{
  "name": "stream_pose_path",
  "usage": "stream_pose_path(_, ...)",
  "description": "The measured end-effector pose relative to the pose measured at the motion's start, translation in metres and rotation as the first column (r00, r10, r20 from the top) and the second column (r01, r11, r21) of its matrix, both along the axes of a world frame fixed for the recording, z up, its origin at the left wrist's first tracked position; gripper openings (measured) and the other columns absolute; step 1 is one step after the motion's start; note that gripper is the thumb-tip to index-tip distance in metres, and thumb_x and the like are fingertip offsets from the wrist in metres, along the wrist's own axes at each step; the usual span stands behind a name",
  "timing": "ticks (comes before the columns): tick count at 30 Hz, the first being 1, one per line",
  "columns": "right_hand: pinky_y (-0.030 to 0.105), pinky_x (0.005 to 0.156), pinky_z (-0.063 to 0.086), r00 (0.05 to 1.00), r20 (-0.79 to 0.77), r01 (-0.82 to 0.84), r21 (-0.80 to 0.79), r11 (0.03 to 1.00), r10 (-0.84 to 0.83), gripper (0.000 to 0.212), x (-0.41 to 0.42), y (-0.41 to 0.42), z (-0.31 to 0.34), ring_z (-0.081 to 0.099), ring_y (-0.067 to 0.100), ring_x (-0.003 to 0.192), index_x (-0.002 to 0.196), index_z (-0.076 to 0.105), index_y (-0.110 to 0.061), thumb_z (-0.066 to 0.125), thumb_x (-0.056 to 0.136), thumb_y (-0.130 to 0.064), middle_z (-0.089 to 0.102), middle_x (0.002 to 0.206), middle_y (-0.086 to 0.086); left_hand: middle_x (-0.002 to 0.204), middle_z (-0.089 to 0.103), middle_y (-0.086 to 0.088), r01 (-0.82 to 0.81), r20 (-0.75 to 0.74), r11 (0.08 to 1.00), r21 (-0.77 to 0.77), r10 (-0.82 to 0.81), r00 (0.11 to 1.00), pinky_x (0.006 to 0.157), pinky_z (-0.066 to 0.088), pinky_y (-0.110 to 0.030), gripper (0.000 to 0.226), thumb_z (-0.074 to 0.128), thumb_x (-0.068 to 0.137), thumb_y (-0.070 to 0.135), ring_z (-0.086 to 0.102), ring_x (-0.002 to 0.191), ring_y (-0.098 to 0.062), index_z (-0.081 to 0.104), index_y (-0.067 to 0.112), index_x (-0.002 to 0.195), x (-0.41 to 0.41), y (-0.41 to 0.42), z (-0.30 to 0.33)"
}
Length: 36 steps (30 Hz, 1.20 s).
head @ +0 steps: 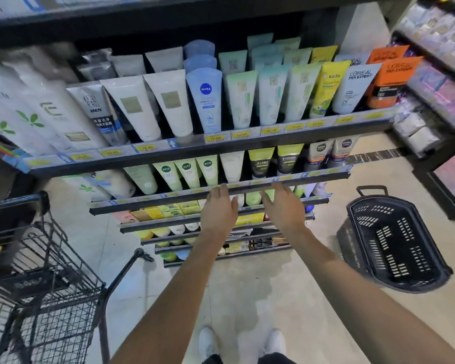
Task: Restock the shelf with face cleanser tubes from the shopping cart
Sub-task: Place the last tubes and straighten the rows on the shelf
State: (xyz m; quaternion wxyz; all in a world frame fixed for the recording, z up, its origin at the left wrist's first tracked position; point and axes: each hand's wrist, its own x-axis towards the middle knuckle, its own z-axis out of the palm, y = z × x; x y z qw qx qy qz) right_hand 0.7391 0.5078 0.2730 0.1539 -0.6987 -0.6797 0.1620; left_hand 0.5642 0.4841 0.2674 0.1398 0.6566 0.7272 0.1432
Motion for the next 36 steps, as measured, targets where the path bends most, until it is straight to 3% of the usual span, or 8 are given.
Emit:
stream_pose_path(4,0.040,0.084,0.054,0.998,-0.062,-0.020,0.005,1.000,0.020,0.058,0.016,0.035,-0.003,0.063,0.035,0.118,0.150,0.046,-0.008,0.055,0.104,-0.042,0.064,0.135,0.015,0.142,0.052,-0.016,-0.094,0.041,0.995,0.023,0.093,0.995,0.100,0.050,-0.045,0.057,0.049,0.107,0.036,0.053,0.130,-0.033,0.036,0.003,0.151,0.025,0.028,-0.004)
stream_pose_path(9,0.040,0.090,0.054,0.976,-0.215,0.022,0.003,1.000,-0.021,0.063,0.011,0.066,-0.017,0.063,0.034,0.122,0.152,0.043,-0.008,0.060,0.102,-0.042,0.060,0.143,0.015,0.152,0.044,-0.015,-0.289,0.244,0.957,0.017,0.276,0.930,0.102,0.051,-0.046,0.064,0.055,0.104,0.032,0.050,0.135,-0.033,0.030,0.004,0.156,0.041,0.057,-0.020)
stream_pose_path(13,0.040,0.092,0.053,0.957,-0.286,0.053,0.010,0.999,-0.048,0.067,0.000,0.081,-0.032,0.061,0.036,0.123,0.150,0.045,-0.006,0.066,0.098,-0.043,0.063,0.136,0.017,0.145,0.051,-0.018,-0.390,0.320,0.921,0.001,0.369,0.873,0.079,0.054,-0.040,0.064,0.059,0.102,0.033,0.064,0.113,-0.037,0.031,0.007,0.154,0.050,0.074,-0.035)
stream_pose_path(17,0.041,0.086,0.054,0.944,-0.318,0.088,0.003,0.996,-0.083,0.072,-0.011,0.093,-0.042,0.064,0.038,0.117,0.147,0.043,-0.004,0.071,0.094,-0.045,0.066,0.128,0.019,0.131,0.062,-0.020,-0.461,0.376,0.887,0.002,0.427,0.823,0.063,0.045,-0.033,0.066,0.061,0.100,0.033,0.069,0.097,-0.036,0.030,0.008,0.152,0.050,0.087,-0.049)
stream_pose_path(23,0.040,0.086,0.053,0.901,-0.404,0.159,-0.031,0.987,-0.158,0.074,-0.016,0.104,-0.049,0.064,0.037,0.116,0.143,0.045,-0.006,0.079,0.088,-0.042,0.068,0.124,0.015,0.121,0.065,-0.018,-0.500,0.421,0.866,0.025,0.444,0.790,0.063,0.042,-0.033,0.049,0.063,0.098,0.028,0.068,0.095,-0.037,0.039,0.006,0.134,0.045,0.098,-0.061)
stream_pose_path(27,0.035,0.079,0.048,0.890,-0.427,0.167,-0.026,0.986,-0.162,0.060,-0.016,0.107,-0.050,0.067,0.036,0.107,0.131,0.048,-0.008,0.081,0.087,-0.034,0.070,0.111,0.011,0.114,0.067,-0.014,-0.514,0.459,0.857,0.040,0.441,0.771,0.072,0.056,-0.041,0.039,0.067,0.096,0.022,0.068,0.095,-0.036,0.046,0.009,0.126,0.041,0.104,-0.062)
stream_pose_path(30,0.030,0.073,0.043,0.897,-0.412,0.167,-0.018,0.986,-0.159,0.052,-0.018,0.107,-0.050,0.068,0.034,0.102,0.124,0.051,-0.009,0.080,0.088,-0.034,0.070,0.106,0.009,0.108,0.068,-0.011,-0.520,0.474,0.853,0.037,0.443,0.761,0.071,0.057,-0.041,0.034,0.070,0.093,0.024,0.069,0.090,-0.033,0.049,0.011,0.116,0.041,0.103,-0.062)
stream_pose_path(36,0.031,0.075,0.046,0.901,-0.402,0.177,-0.002,0.984,-0.162,0.049,-0.021,0.105,-0.052,0.068,0.034,0.104,0.120,0.053,-0.010,0.080,0.087,-0.035,0.070,0.111,0.010,0.112,0.067,-0.011,-0.498,0.442,0.864,0.069,0.421,0.792,0.068,0.056,-0.040,0.034,0.071,0.092,0.027,0.069,0.092,-0.033,0.050,0.009,0.112,0.041,0.099,-0.061)
